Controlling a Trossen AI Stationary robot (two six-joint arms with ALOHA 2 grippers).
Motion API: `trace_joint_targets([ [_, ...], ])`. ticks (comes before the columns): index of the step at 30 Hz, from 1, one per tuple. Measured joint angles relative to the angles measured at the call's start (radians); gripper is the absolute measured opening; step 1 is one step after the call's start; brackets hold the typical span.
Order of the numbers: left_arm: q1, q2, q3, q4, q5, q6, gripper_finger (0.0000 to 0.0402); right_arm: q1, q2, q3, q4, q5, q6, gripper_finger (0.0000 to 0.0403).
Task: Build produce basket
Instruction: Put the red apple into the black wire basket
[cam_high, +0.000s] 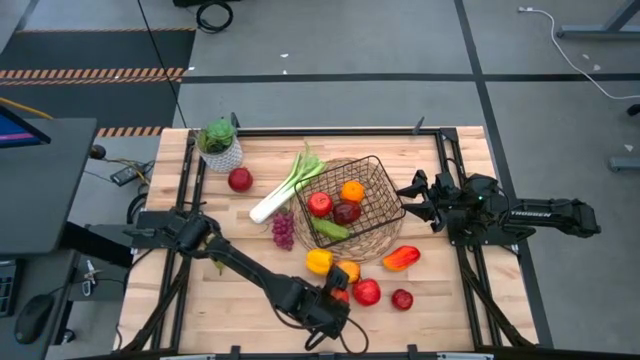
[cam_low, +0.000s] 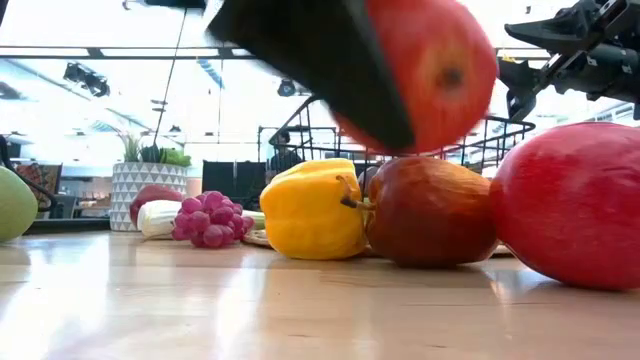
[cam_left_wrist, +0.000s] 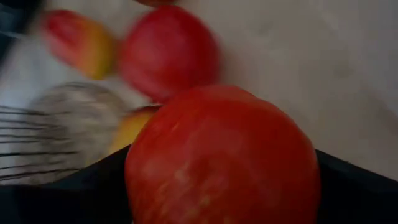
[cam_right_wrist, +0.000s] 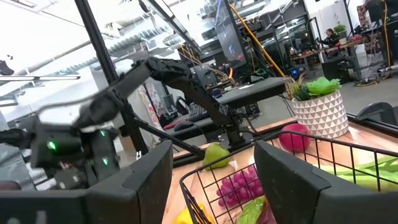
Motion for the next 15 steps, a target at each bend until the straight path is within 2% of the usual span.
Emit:
trace_joint_targets([
  [7, -0.003, -0.003, 0.168, -0.180, -0.184, 0.155, 0.0349, 0.000, 0.000, 0.000, 0.000, 0.000, 0.000, 0.0231],
  [11, -0.017, -0.003, 0.218, -0.181, -0.258, 0.282, 0.0349, 0.000, 0.000, 0.000, 0.000, 0.000, 0.000, 0.0231],
  [15, -0.037, -0.003, 0.236, -0.162, -0.309, 0.475, 0.0350, 0.000, 0.000, 0.000, 0.000, 0.000, 0.000, 0.0231],
])
